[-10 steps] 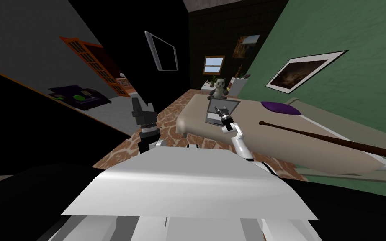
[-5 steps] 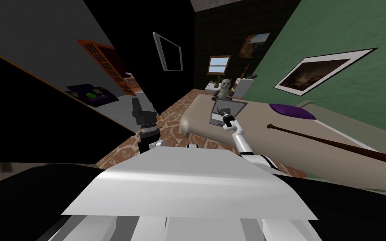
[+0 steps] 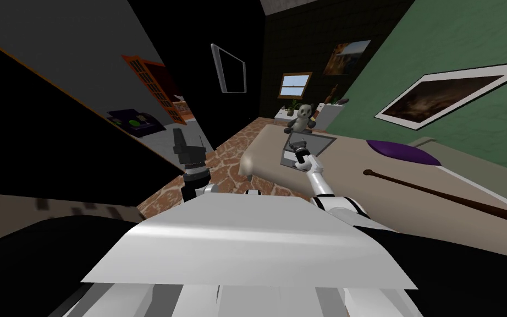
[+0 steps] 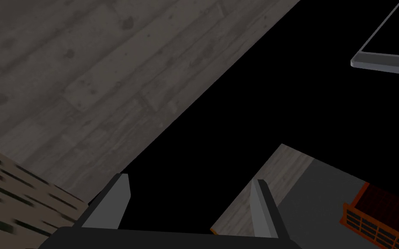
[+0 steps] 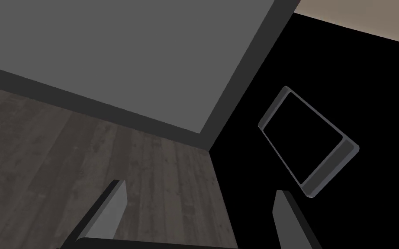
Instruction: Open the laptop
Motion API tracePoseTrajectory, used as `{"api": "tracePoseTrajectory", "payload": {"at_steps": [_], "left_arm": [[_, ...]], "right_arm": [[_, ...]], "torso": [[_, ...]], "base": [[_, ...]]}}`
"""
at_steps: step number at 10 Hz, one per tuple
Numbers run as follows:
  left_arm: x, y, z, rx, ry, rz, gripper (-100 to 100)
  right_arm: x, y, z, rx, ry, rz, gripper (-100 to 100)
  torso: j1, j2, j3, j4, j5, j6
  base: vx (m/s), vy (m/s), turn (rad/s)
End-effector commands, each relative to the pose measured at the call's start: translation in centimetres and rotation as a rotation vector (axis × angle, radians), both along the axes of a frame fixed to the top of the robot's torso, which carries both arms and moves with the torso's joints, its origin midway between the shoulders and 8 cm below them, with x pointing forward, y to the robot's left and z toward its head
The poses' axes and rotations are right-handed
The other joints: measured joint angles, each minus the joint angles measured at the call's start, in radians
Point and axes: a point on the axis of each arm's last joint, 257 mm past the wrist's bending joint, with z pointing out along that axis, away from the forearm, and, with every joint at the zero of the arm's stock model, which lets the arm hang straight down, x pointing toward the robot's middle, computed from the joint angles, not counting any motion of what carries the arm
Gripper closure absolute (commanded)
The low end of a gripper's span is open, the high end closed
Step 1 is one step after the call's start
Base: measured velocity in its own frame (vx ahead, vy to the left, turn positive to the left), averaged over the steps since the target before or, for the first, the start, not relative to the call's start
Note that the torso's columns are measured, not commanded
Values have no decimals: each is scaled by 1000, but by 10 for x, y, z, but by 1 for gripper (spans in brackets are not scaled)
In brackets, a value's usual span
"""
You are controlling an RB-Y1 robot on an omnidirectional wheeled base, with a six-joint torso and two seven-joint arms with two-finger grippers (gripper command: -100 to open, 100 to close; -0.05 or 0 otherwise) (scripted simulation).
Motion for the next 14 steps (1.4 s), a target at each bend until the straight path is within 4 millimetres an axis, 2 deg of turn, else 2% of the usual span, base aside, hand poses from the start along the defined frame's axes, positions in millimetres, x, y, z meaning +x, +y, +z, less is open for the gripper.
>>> {"api": "tracePoseTrajectory", "payload": {"at_steps": [1, 2, 3, 6, 7, 9, 10, 14], "left_arm": [[0, 0, 0, 0, 0, 0, 0], [0, 0, 0, 0, 0, 0, 0], [0, 0, 0, 0, 0, 0, 0], [0, 0, 0, 0, 0, 0, 0], [0, 0, 0, 0, 0, 0, 0], [0, 0, 0, 0, 0, 0, 0], [0, 0, 0, 0, 0, 0, 0], [0, 0, 0, 0, 0, 0, 0]], "right_arm": [[6, -29, -5, -88, 44, -75, -100], [10, -44, -4, -142, 63, -116, -100], [9, -46, -7, -141, 69, -119, -100], [15, -90, -1, -282, 123, -235, -100], [13, -95, -9, -281, 141, -243, -100], [13, -121, -3, -359, 172, -310, -100], [12, -124, -8, -358, 182, -314, -100], [5, -168, 0, -477, 244, -424, -100]], "torso": [[1, -1, 0, 0, 0, 0], [-1, 0, 0, 0, 0, 1], [-1, 0, 0, 0, 0, 0], [1, 0, 0, 0, 0, 0], [1, -1, -1, 0, 0, 0], [0, 0, 0, 0, 0, 0], [1, 0, 0, 0, 0, 0], [1, 0, 0, 0, 0, 0]], "base": [[28, 34, 61], [20, 33, 122], [13, 24, 69], [22, 33, 184], [26, 30, 47], [23, 33, 109], [19, 23, 86], [21, 20, 123]]}}
